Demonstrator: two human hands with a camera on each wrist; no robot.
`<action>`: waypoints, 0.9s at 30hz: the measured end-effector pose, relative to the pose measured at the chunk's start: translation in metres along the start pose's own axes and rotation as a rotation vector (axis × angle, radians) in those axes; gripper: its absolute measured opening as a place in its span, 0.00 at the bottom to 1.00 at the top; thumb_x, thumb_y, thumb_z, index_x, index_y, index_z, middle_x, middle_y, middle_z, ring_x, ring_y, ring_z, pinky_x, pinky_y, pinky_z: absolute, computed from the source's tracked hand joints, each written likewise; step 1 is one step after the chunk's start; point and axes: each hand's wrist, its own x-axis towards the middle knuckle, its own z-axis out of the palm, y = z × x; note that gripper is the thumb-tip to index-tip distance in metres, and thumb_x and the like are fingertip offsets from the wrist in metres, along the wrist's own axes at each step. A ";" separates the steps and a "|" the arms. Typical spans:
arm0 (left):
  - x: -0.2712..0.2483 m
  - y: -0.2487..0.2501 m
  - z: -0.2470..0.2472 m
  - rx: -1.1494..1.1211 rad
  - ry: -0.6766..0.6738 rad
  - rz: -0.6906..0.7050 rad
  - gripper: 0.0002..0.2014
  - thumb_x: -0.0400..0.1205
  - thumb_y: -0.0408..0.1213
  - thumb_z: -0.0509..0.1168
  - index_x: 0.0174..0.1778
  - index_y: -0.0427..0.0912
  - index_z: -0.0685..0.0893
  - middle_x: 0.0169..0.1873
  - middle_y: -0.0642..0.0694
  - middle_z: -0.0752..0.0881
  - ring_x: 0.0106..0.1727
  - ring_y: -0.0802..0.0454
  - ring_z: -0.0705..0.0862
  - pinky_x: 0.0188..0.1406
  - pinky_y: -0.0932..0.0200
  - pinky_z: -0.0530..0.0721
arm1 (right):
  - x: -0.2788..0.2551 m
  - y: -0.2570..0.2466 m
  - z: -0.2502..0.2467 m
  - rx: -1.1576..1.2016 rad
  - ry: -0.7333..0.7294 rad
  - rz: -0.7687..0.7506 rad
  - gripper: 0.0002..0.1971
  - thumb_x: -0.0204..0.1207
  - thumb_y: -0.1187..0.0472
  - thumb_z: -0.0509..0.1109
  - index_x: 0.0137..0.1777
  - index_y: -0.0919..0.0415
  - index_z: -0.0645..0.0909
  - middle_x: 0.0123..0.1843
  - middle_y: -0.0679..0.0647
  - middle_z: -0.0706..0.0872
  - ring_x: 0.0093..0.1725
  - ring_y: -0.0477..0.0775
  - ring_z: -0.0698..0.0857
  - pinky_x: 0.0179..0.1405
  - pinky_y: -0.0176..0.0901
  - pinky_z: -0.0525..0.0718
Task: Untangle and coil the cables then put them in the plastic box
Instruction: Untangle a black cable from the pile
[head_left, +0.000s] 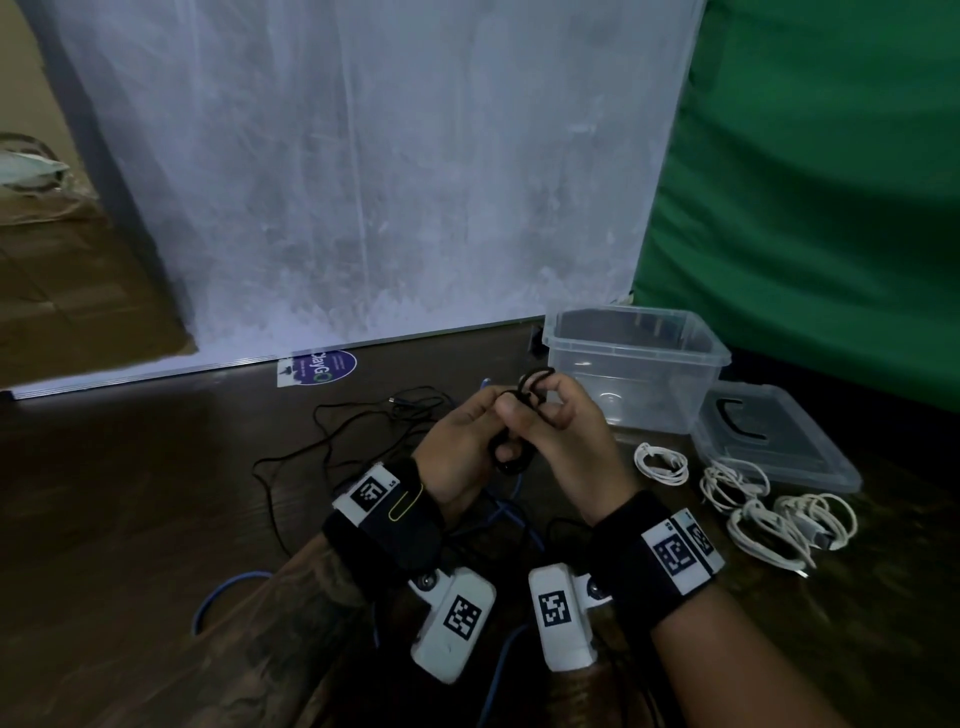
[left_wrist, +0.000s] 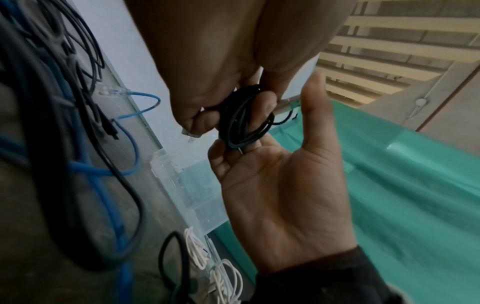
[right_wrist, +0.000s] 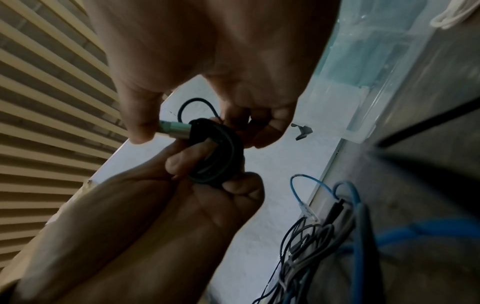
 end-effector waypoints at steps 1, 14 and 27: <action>0.001 0.000 0.000 0.008 0.005 -0.003 0.11 0.82 0.37 0.62 0.57 0.36 0.82 0.45 0.38 0.74 0.28 0.56 0.67 0.30 0.61 0.64 | 0.000 0.001 -0.001 -0.003 -0.003 -0.035 0.15 0.74 0.66 0.77 0.57 0.63 0.76 0.48 0.69 0.86 0.35 0.49 0.88 0.30 0.38 0.85; 0.000 -0.002 0.002 -0.075 -0.007 -0.053 0.10 0.82 0.38 0.62 0.51 0.33 0.79 0.40 0.38 0.75 0.31 0.54 0.65 0.25 0.69 0.68 | 0.011 0.003 -0.020 -0.250 0.148 -0.158 0.15 0.80 0.55 0.72 0.36 0.63 0.76 0.28 0.54 0.76 0.27 0.45 0.73 0.27 0.35 0.74; 0.004 -0.009 -0.008 0.107 0.119 0.060 0.22 0.73 0.49 0.73 0.49 0.35 0.79 0.27 0.45 0.71 0.22 0.58 0.65 0.19 0.67 0.64 | 0.007 -0.003 -0.012 0.023 0.120 0.039 0.06 0.80 0.59 0.72 0.50 0.61 0.85 0.26 0.50 0.77 0.28 0.48 0.75 0.33 0.40 0.73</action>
